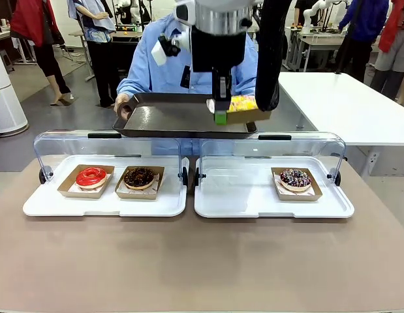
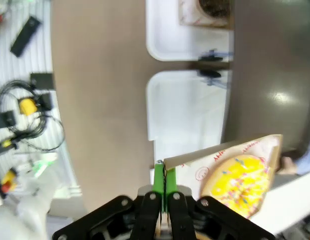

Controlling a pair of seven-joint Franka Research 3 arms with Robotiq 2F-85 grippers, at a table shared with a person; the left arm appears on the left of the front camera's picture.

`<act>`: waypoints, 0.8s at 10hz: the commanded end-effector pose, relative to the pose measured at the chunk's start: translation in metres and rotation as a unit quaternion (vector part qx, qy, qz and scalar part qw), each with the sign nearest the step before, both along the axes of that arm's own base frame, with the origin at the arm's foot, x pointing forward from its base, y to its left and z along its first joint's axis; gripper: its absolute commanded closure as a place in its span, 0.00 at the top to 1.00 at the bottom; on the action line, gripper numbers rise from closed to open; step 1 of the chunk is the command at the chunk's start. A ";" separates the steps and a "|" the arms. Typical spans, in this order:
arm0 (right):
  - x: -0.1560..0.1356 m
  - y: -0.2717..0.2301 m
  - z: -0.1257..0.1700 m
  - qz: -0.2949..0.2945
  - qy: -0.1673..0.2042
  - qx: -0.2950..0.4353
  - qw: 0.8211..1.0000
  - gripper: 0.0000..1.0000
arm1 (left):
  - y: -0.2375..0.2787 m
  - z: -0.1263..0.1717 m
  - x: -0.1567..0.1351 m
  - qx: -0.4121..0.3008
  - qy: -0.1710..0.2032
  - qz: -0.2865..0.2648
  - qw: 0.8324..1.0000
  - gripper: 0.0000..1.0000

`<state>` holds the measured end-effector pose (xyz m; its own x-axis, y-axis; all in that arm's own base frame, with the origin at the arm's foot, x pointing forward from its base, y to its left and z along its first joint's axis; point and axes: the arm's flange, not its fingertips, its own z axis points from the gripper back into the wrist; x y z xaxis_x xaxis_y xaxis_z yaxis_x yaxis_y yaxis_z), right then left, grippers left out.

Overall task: Provide the desired donut to the person.
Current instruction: Place the picked Paper togo box onto the Handle tray extended by the person.

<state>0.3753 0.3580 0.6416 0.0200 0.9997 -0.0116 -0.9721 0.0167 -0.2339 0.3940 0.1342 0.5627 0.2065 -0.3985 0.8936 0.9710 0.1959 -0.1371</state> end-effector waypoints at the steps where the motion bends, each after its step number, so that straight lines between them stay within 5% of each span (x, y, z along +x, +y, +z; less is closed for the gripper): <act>1: 0.030 0.016 0.003 -0.015 -0.052 0.008 0.999 0.01 | 0.001 0.001 0.000 -0.004 -0.004 -0.003 1.000 1.00; 4: 0.102 0.018 -0.021 -0.029 -0.042 0.028 0.998 0.01 | 0.001 0.001 0.000 -0.004 -0.004 -0.003 1.000 1.00; 8: 0.159 0.009 -0.047 -0.029 -0.028 0.062 0.997 0.01 | 0.001 0.001 0.000 -0.004 -0.004 -0.003 1.000 1.00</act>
<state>0.5282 0.3656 0.5863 0.0889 0.9920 0.0894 -0.9557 0.1103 -0.2731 0.3942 0.1344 0.5632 0.2060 -0.3989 0.8936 0.9711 0.1959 -0.1364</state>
